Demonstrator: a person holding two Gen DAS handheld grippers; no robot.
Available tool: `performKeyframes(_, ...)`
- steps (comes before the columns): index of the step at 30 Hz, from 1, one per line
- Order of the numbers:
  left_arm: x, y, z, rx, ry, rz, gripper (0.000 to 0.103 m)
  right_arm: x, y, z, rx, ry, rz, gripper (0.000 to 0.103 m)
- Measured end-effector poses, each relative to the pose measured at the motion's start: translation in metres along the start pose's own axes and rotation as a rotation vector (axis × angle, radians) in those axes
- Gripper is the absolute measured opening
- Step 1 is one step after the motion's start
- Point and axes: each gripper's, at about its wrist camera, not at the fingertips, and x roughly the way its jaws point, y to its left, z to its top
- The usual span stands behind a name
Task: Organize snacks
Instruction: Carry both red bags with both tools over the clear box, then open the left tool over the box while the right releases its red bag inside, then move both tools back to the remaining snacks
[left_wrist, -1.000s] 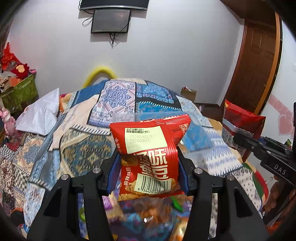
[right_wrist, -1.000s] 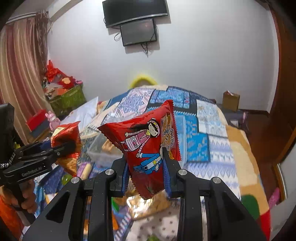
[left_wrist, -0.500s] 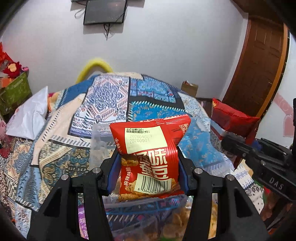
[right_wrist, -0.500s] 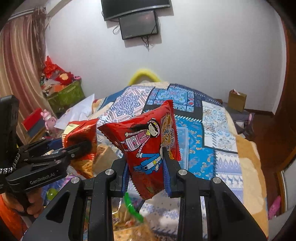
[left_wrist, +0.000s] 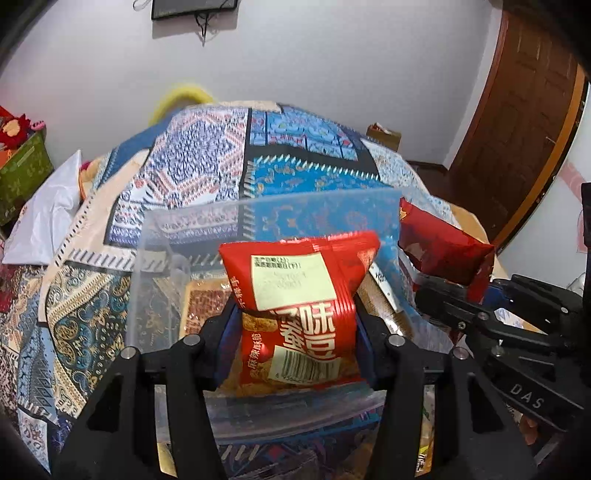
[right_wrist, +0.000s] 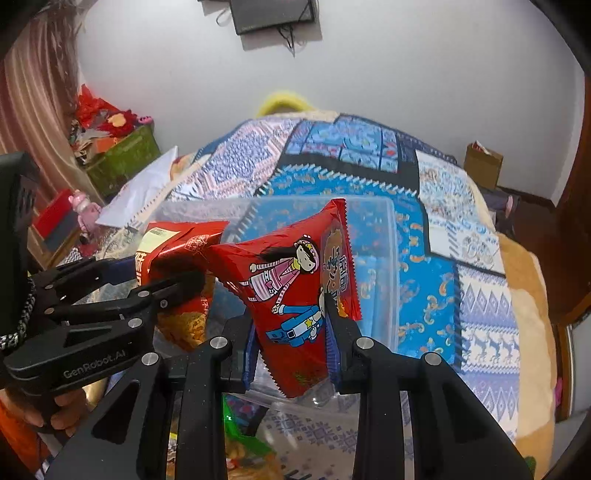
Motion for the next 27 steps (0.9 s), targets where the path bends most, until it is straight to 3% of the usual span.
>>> performKeyframes(7, 0.009, 0.008, -0.004, -0.063, 0.07, -0.021, 0.057, 0.005, -0.001, -0.003, -0.016, 0.046, -0.031, 0.034)
performKeyframes(12, -0.016, 0.005, 0.0, -0.062, 0.027, -0.022, 0.062, -0.012, 0.005, 0.0, -0.042, 0.017, -0.065, 0.053)
performKeyframes(20, -0.084, 0.0, 0.002, -0.03, -0.081, 0.004, 0.068, -0.059, 0.014, 0.005, -0.038, -0.066, -0.063, 0.055)
performKeyframes(27, -0.146, -0.001, -0.018, 0.02, -0.156, 0.038, 0.074, -0.106, 0.028, -0.005, -0.049, -0.145, -0.078, 0.066)
